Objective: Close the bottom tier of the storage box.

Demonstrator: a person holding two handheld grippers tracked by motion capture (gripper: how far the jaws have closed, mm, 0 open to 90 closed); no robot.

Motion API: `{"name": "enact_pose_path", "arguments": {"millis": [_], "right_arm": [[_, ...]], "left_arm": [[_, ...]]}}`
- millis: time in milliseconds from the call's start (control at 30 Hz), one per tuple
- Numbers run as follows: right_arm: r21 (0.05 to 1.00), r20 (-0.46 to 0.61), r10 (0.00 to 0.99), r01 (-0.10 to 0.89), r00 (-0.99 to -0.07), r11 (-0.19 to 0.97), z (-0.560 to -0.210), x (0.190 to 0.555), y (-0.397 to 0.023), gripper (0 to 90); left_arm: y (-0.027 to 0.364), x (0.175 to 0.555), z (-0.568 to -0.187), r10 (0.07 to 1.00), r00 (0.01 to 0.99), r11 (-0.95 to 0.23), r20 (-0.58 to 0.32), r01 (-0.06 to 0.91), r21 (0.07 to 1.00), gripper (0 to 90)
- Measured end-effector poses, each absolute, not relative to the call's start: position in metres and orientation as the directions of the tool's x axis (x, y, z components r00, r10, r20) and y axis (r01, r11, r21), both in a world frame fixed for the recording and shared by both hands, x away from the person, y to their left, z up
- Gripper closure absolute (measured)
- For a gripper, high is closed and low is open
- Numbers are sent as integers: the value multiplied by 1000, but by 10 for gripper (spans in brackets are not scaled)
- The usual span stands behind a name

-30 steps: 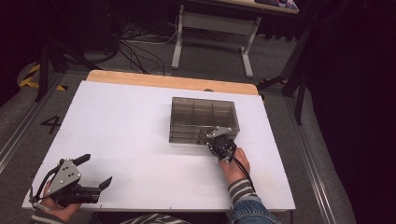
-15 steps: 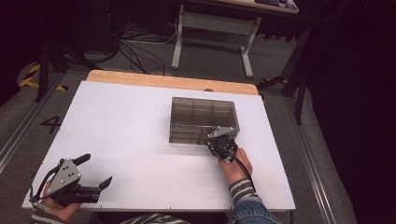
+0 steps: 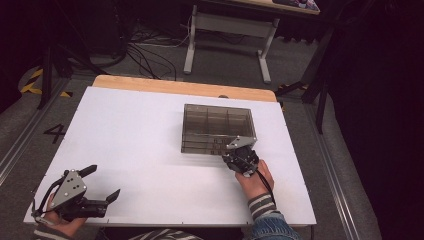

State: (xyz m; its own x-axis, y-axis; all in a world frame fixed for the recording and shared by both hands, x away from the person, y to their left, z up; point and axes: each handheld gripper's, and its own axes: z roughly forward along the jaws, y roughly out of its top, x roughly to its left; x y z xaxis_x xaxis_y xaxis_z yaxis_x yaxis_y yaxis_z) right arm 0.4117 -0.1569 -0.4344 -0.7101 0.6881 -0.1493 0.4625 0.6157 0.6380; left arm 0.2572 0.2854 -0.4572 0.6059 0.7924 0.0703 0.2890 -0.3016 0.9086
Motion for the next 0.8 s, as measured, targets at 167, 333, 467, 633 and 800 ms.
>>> {"name": "enact_pose_path", "arguments": {"millis": [167, 333, 467, 633, 800], "right_arm": [[644, -153, 683, 452, -714, 616, -432, 409, -158, 750], [652, -155, 675, 439, -721, 619, -430, 406, -158, 706], [669, -156, 674, 424, -722, 610, -426, 402, -160, 655], [696, -153, 667, 400, -729, 597, -420, 395, -167, 541], [737, -117, 662, 382, -741, 558, -415, 388, -177, 425]], "left_arm": [[286, 258, -457, 791, 608, -306, 75, 286, 908, 10], [286, 257, -457, 792, 606, -302, 71, 288, 909, 10], [286, 257, -457, 792, 606, -302, 71, 288, 909, 10], [286, 257, -457, 792, 606, -300, 70, 288, 909, 10], [286, 258, -457, 793, 605, -300, 71, 288, 909, 10]]}}
